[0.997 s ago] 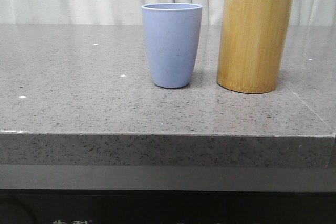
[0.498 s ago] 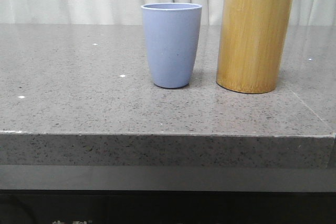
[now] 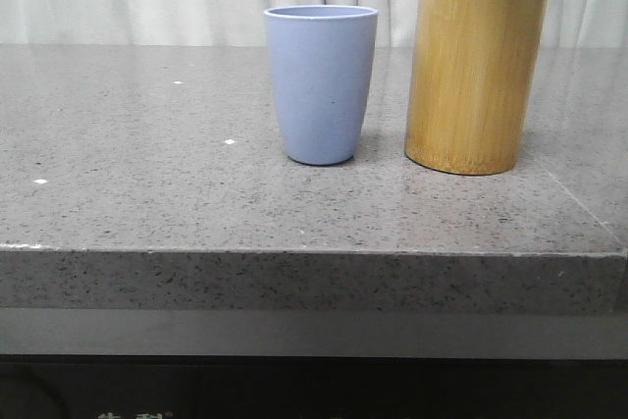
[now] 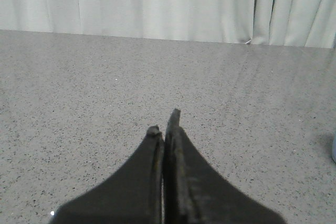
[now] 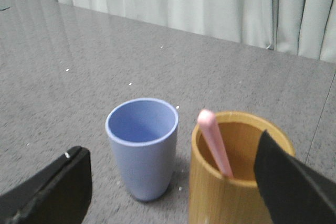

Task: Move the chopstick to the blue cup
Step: 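Grasp the pink chopstick in the bamboo holder with the right gripper, then lift the pink chopstick out and move it over the blue cup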

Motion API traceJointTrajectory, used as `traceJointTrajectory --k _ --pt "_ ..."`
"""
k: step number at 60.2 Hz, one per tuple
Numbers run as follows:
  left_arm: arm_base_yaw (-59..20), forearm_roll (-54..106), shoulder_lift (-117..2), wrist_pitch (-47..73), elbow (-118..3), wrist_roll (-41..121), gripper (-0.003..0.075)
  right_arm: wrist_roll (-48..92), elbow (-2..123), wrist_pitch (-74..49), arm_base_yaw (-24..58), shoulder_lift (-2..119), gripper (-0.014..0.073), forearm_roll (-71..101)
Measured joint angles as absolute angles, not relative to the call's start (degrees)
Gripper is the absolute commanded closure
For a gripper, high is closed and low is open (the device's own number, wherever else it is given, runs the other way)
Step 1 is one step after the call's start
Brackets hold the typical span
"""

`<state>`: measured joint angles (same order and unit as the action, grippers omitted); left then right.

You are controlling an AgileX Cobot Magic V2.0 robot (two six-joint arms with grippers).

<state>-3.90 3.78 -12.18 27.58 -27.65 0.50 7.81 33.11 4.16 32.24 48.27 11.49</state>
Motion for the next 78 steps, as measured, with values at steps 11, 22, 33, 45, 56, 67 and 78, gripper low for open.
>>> traceJointTrajectory --k 11,22,33,45,56,67,78 --pt "-3.9 3.8 -12.2 27.5 -27.6 0.5 0.0739 7.8 33.1 10.5 32.4 53.8 0.0055 11.8" --pt "-3.9 3.8 -12.2 27.5 -27.6 0.5 0.0739 7.8 33.1 12.7 32.4 54.6 0.0346 11.9" --pt "-3.9 3.8 -12.2 27.4 -27.6 0.5 0.0739 7.8 33.1 13.6 32.4 54.6 0.0447 12.0" --pt "-3.9 3.8 -12.2 27.3 -27.6 0.5 0.0739 7.8 33.1 15.6 32.4 54.6 0.0552 12.1" --pt "-3.9 3.8 -12.2 27.3 -27.6 0.5 0.0739 7.8 33.1 18.0 32.4 54.6 0.0567 12.1" --pt "-3.9 3.8 -12.2 27.3 -27.6 0.5 0.0739 7.8 33.1 19.4 32.4 54.6 0.0581 12.1" --pt "-3.9 3.8 -12.2 27.3 -27.6 0.5 0.0739 7.8 33.3 21.8 32.4 54.6 0.059 12.1"
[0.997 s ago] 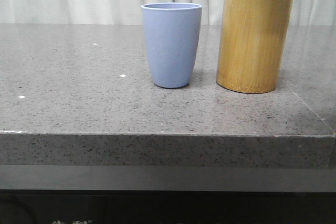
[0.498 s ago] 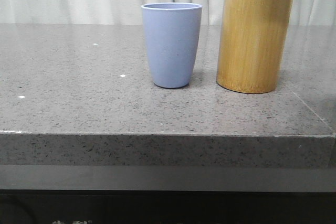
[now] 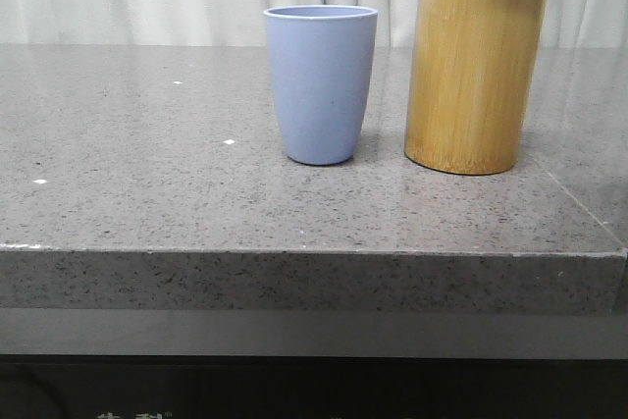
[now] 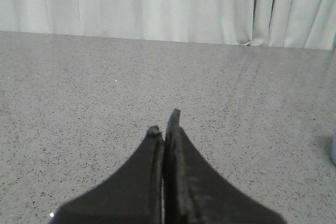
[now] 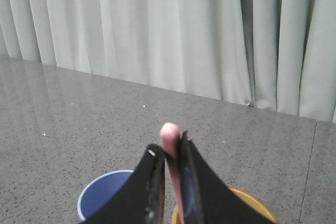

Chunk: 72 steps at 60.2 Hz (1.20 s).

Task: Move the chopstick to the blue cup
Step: 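Lift the pink chopstick out and move it over the blue cup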

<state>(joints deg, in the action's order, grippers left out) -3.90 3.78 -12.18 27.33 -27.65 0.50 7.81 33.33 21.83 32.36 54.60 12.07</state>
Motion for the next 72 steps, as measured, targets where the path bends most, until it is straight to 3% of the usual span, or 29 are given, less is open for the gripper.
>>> traceJointTrajectory --k 13,41,72 --pt "-3.9 3.8 -12.2 27.3 -27.6 0.5 0.0739 7.8 37.3 18.2 32.4 54.6 0.059 12.1" --pt "-3.9 3.8 -12.2 27.3 -27.6 0.5 0.0739 7.9 54.4 -1.5 32.4 54.6 0.059 11.0" --pt "-3.9 3.8 -12.2 27.2 -27.6 0.5 0.0739 7.9 69.0 -10.0 32.4 57.0 0.059 7.7"
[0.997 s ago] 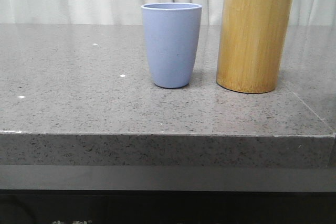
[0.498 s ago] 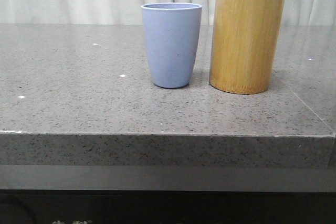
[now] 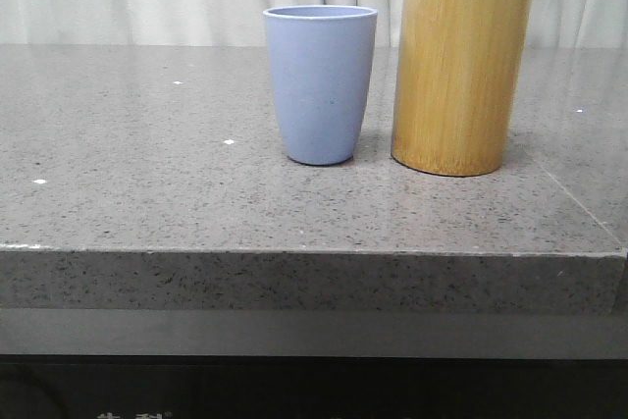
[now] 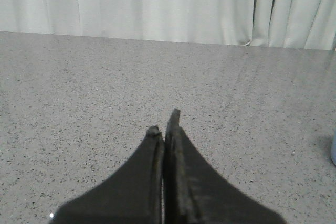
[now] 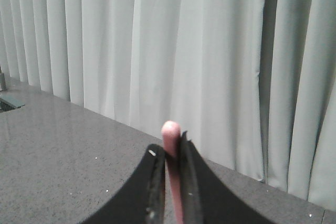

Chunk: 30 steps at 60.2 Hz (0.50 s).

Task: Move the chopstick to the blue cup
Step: 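Lift the pink chopstick out and move it over the blue cup, then lower the pink chopstick into the blue cup and open the right gripper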

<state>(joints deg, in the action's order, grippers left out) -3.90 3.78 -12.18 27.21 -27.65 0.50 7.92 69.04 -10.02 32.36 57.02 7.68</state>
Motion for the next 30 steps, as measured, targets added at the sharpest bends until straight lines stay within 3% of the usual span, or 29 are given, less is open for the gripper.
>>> traceJointTrajectory --k 30 --pt "-3.9 3.8 -12.2 27.2 -27.6 0.5 0.0739 7.9 74.9 -18.3 32.4 73.3 0.0588 15.3"
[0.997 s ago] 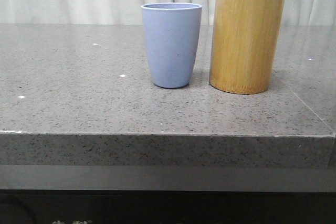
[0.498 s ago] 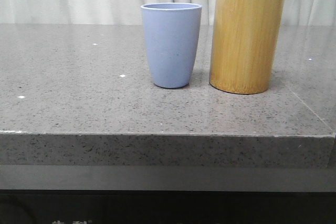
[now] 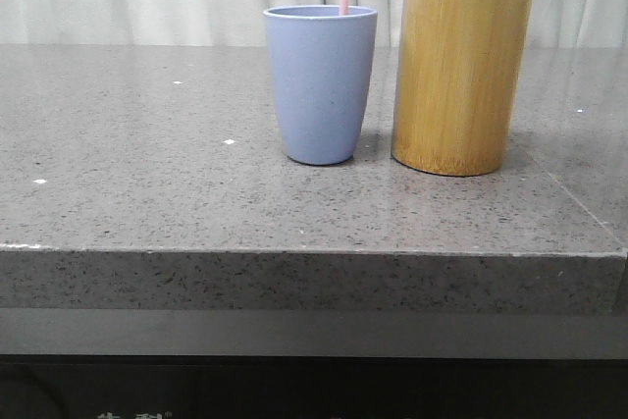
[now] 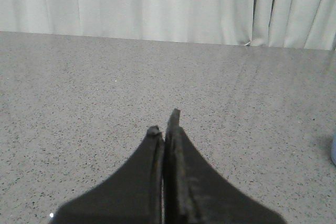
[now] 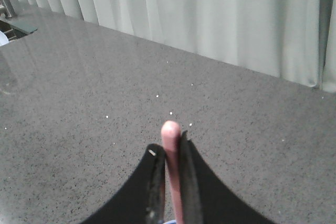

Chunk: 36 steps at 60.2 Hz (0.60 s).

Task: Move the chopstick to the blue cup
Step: 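Lower the pink chopstick into the blue cup and open the right gripper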

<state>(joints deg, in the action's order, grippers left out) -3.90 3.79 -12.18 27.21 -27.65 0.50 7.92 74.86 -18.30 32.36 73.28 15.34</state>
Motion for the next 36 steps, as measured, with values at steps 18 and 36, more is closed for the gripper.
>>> traceJointTrajectory --k 18,36 --pt "-3.9 3.8 -12.2 27.2 -27.3 0.5 0.0739 7.9 74.9 -18.4 32.4 79.8 0.0586 15.6" --pt "-3.9 3.8 -12.2 27.2 -25.8 0.5 0.0739 7.9 74.9 -19.0 32.4 80.6 0.0405 15.7"
